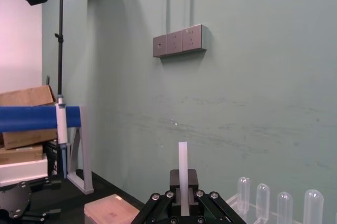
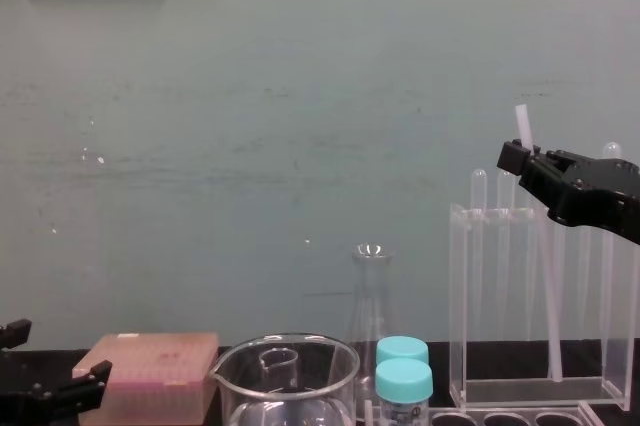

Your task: Pick up the stirring rod with one hand, then place it down.

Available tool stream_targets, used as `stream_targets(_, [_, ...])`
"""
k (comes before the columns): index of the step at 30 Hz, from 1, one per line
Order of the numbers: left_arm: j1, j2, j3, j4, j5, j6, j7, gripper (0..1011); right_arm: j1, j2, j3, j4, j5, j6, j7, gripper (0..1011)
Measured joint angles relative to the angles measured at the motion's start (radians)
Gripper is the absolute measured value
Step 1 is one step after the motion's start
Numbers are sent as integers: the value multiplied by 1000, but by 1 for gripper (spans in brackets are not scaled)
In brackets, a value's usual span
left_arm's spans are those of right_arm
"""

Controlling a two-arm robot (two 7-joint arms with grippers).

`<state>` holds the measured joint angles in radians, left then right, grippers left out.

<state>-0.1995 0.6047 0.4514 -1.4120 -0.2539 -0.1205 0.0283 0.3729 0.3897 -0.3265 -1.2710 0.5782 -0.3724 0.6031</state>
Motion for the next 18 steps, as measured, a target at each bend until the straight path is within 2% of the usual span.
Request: stream_targets(18, [0, 0, 0, 0, 0, 0, 0, 1000, 0, 0, 0, 0, 0, 0, 0, 69])
